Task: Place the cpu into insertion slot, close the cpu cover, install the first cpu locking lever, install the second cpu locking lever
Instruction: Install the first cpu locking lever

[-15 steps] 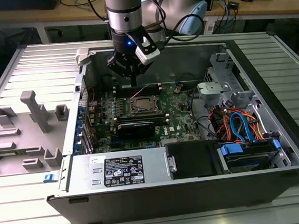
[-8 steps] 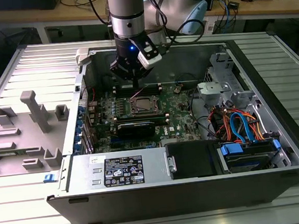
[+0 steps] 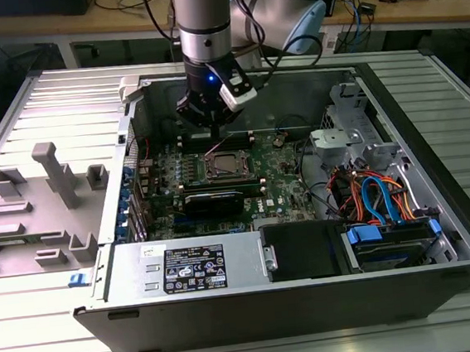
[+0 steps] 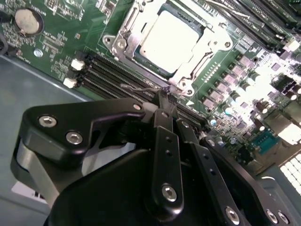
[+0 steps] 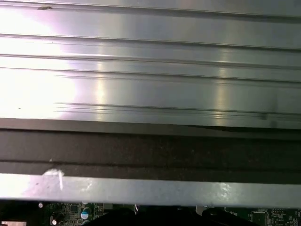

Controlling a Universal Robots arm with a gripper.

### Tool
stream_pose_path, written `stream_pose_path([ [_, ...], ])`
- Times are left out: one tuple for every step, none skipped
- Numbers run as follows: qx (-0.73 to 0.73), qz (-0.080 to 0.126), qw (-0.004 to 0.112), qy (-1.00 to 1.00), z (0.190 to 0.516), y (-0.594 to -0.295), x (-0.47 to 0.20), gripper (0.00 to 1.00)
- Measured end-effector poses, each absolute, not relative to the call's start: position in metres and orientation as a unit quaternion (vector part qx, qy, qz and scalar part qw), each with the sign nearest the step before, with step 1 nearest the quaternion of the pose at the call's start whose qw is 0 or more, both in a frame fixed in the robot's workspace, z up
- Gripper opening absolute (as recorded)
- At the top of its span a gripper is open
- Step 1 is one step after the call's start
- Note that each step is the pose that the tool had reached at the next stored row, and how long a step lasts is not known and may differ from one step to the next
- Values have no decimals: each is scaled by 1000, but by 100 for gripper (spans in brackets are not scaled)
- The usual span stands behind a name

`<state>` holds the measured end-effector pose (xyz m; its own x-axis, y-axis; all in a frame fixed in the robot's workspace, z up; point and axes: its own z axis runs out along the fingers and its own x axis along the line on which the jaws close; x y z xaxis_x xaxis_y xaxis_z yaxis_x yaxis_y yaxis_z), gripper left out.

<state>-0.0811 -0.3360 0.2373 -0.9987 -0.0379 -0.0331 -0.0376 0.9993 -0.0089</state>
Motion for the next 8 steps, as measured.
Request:
stream_pose_path([
  [-16,-4,17,1000,237,-336,-81,11],
  [-13,-4,16,1000,237,-336,-81,11],
  [-13,-4,16,1000,237,-336,-81,11],
  [-13,-4,17,1000,236,-336,-81,11],
  [-13,-4,17,1000,236,-336,-81,11],
  [-13,-4,17,1000,235,-336,-81,11],
  [-13,-4,17,1000,234,-336,-81,11],
  [-13,-4,17,1000,233,-335,-81,11],
])
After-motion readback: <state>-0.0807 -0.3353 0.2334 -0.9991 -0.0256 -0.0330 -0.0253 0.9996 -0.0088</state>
